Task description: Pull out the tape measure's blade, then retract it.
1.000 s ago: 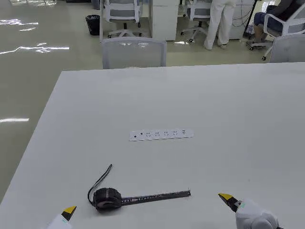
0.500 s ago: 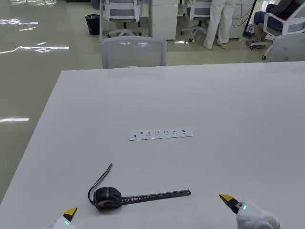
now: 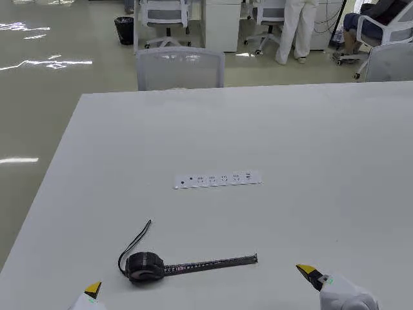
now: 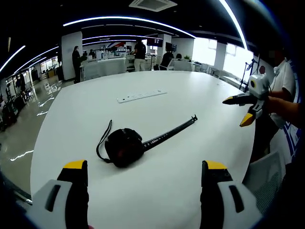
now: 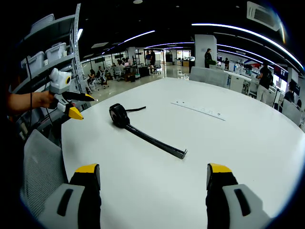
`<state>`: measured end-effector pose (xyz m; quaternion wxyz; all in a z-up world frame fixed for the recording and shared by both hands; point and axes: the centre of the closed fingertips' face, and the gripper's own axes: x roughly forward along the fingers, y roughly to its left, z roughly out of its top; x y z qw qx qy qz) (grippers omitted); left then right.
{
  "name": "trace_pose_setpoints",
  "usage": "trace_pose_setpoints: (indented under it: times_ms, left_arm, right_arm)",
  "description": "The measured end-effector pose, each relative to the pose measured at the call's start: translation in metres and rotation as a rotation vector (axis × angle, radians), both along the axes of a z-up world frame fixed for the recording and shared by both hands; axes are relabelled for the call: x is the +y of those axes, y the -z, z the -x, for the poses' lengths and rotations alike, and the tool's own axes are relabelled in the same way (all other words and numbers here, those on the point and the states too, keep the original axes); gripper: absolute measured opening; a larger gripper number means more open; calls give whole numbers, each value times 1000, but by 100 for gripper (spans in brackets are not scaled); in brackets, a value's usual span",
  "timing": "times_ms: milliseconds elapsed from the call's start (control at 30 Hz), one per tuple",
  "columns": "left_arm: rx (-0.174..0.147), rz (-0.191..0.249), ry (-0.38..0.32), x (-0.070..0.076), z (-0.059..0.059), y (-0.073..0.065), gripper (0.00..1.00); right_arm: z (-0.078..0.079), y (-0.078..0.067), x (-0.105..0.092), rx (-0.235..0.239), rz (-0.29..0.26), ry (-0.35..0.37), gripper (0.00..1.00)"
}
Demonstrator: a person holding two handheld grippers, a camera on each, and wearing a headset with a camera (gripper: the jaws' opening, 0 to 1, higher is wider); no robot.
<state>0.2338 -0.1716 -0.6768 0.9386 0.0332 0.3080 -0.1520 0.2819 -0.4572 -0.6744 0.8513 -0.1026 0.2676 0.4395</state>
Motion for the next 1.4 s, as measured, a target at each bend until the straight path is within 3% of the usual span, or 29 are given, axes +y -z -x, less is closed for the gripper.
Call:
trace_pose_setpoints:
  times_ms: [700, 1400]
  left_arm:
    - [-22, -3, -119, -9, -12, 13, 99]
    - [-2, -34, -230, 0, -34, 36, 90]
  right_arm:
    - [0, 10, 2, 19, -18, -22, 88]
    - [-19, 24, -4, 38, -26, -57, 79]
